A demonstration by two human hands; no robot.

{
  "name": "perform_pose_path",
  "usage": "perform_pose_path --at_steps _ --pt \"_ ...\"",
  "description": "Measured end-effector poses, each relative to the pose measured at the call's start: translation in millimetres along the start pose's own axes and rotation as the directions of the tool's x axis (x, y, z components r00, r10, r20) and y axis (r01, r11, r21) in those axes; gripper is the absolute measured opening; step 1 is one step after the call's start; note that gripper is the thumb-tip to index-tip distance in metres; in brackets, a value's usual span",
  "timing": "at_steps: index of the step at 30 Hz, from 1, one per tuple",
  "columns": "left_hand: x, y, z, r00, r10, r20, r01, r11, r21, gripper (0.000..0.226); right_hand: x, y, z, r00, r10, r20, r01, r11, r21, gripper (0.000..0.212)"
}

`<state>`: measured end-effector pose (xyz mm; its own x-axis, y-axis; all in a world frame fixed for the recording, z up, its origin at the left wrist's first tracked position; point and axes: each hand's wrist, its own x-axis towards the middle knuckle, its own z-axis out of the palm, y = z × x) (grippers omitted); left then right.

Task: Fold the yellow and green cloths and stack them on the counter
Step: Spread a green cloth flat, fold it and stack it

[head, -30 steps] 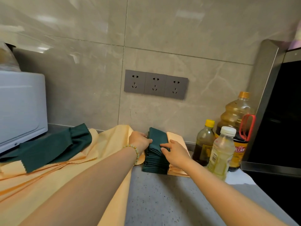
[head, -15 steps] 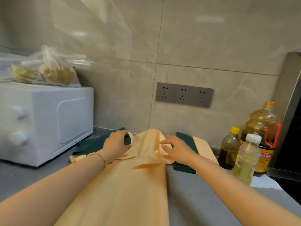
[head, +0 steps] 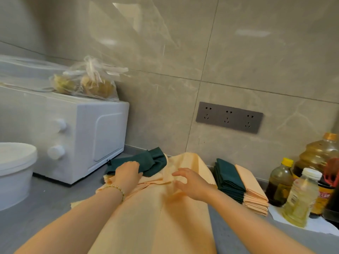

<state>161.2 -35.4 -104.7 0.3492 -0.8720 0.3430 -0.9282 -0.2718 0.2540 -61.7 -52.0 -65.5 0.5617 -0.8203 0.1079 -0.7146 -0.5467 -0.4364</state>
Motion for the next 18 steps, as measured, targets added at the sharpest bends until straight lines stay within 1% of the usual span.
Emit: perform_pose_path --at_steps 2,4,5,6,8,10,11,12,13,15,16,18 --pt "4 -2 -2 1.0 -0.016 -0.008 0.016 1.0 -0.016 0.025 -2 1 0 1.0 0.0 -0.007 0.0 1.0 0.008 0.04" --pt "5 -1 -7 1.0 0.003 -0.029 -0.003 1.0 0.014 0.025 -5 2 -1 1.0 -0.009 -0.023 0.009 1.0 0.019 0.042" --pt "3 2 -12 0.997 0.032 -0.065 -0.03 0.999 0.032 0.026 -7 1 -3 0.999 -0.021 -0.038 0.022 0.999 0.037 0.046" --pt "-1 7 -19 0.991 0.076 -0.114 -0.072 0.997 0.04 0.027 -10 -1 -5 0.998 -0.034 -0.059 0.038 0.997 0.062 0.053" --pt "-13 26 -37 0.96 0.188 -0.208 -0.194 0.981 -0.01 0.028 -16 -6 -12 0.99 -0.065 -0.125 0.079 0.991 0.111 0.069" --pt "-28 53 -57 0.922 0.314 -0.227 -0.338 0.938 -0.077 0.027 -21 -14 -19 0.978 -0.078 -0.191 0.113 0.977 0.179 0.083" --pt "-35 68 -68 0.898 0.382 -0.22 -0.409 0.907 -0.096 0.027 -26 -18 -24 0.974 -0.073 -0.212 0.124 0.964 0.234 0.086" --pt "-45 84 -78 0.869 0.442 -0.222 -0.473 0.874 -0.112 0.026 -33 -22 -30 0.972 -0.061 -0.229 0.129 0.945 0.299 0.084" --pt "-52 98 -86 0.842 0.487 -0.233 -0.524 0.84 -0.139 0.025 -39 -25 -35 0.966 -0.051 -0.252 0.141 0.925 0.354 0.074" --pt "-71 122 -103 0.783 0.557 -0.276 -0.615 0.761 -0.206 0.022 -59 -26 -48 0.947 -0.02 -0.322 0.165 0.887 0.43 0.038" --pt "-79 132 -109 0.75 0.588 -0.304 -0.656 0.718 -0.23 0.021 -69 -25 -55 0.936 0.014 -0.352 0.164 0.867 0.47 0.027" --pt "-95 148 -118 0.679 0.644 -0.354 -0.731 0.637 -0.245 0.02 -94 -19 -70 0.916 0.118 -0.384 0.115 0.838 0.533 0.018"
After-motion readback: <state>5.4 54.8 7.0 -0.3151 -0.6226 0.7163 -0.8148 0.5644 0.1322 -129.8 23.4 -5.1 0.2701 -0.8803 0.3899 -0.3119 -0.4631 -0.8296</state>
